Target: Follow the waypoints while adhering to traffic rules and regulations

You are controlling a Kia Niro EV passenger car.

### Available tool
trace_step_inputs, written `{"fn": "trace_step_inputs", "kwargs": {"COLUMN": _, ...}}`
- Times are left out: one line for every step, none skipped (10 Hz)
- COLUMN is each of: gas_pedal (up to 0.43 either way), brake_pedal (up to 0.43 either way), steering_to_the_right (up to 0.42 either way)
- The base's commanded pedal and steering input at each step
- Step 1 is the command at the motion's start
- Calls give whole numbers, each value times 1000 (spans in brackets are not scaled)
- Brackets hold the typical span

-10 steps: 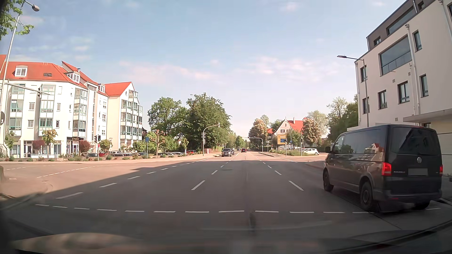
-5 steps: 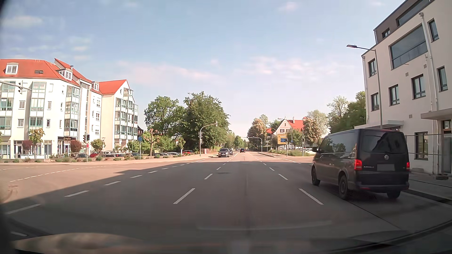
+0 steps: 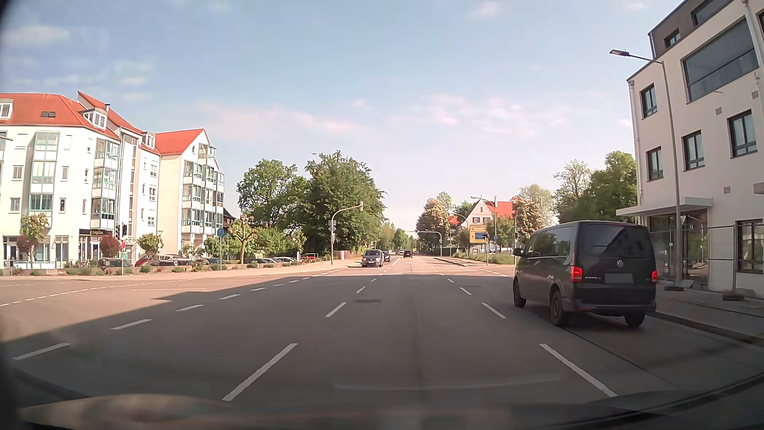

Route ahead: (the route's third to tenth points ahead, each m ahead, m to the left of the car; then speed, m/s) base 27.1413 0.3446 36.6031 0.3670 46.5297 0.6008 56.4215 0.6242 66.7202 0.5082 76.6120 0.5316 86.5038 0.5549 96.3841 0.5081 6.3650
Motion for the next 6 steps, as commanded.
{"fn": "trace_step_inputs", "kwargs": {"gas_pedal": 339, "brake_pedal": 0, "steering_to_the_right": 8}}
{"fn": "trace_step_inputs", "kwargs": {"gas_pedal": 339, "brake_pedal": 0, "steering_to_the_right": 8}}
{"fn": "trace_step_inputs", "kwargs": {"gas_pedal": 331, "brake_pedal": 0, "steering_to_the_right": 8}}
{"fn": "trace_step_inputs", "kwargs": {"gas_pedal": 331, "brake_pedal": 0, "steering_to_the_right": 8}}
{"fn": "trace_step_inputs", "kwargs": {"gas_pedal": 319, "brake_pedal": 0, "steering_to_the_right": 8}}
{"fn": "trace_step_inputs", "kwargs": {"gas_pedal": 319, "brake_pedal": 0, "steering_to_the_right": 8}}
